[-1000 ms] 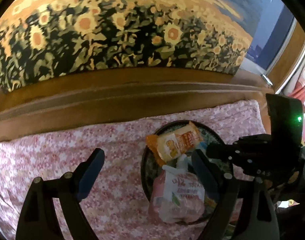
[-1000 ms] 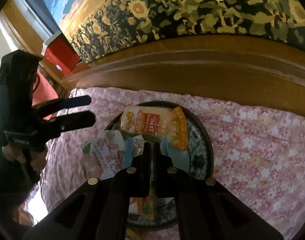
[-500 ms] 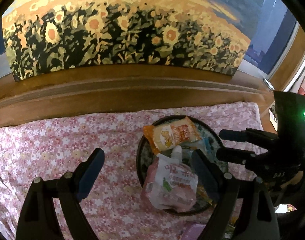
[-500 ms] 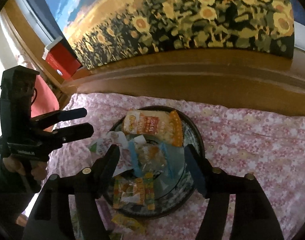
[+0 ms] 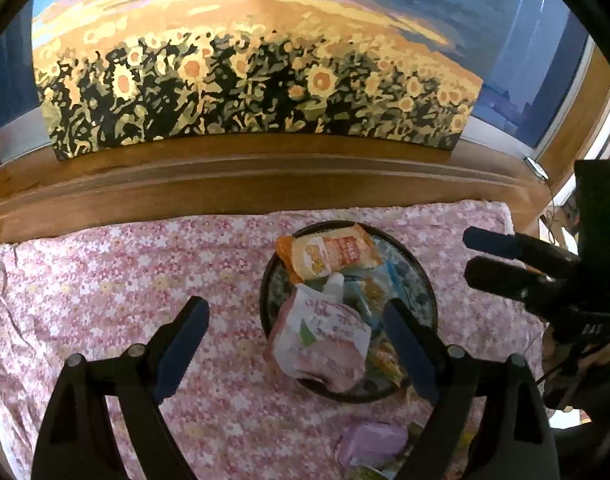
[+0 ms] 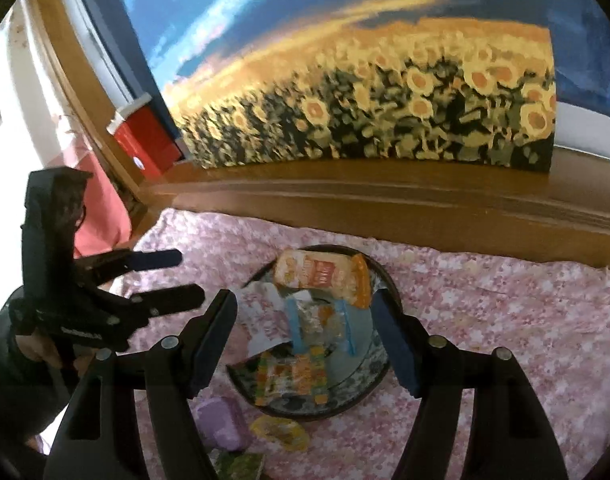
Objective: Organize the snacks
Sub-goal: 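Withdraw both tools from the plate back toward the snack pile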
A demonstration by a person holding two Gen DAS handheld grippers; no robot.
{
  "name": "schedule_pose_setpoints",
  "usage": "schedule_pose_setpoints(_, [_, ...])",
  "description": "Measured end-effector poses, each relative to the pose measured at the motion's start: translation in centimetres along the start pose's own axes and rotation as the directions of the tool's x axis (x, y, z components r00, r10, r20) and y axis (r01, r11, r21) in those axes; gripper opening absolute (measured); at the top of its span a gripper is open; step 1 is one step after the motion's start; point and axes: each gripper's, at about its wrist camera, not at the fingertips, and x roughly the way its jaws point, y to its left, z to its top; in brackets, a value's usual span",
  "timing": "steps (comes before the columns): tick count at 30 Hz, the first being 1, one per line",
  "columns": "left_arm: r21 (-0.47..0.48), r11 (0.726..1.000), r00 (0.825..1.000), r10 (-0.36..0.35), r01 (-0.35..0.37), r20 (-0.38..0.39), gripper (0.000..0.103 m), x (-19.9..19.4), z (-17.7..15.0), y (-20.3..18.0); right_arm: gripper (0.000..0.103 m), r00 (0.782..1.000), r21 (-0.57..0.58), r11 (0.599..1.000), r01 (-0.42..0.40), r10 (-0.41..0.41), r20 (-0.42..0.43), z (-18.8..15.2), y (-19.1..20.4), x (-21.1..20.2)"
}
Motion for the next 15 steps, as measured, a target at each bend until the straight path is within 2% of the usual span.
schedule_pose_setpoints(15, [-0.054, 0.998, 0.999, -0.026, 0.025, -0.031, 0.092, -3.1, -4.4, -0.9, 0.071, 1.000, -0.057, 0.998, 0.001, -0.001, 0.000, -3.2, 2.8, -4.2])
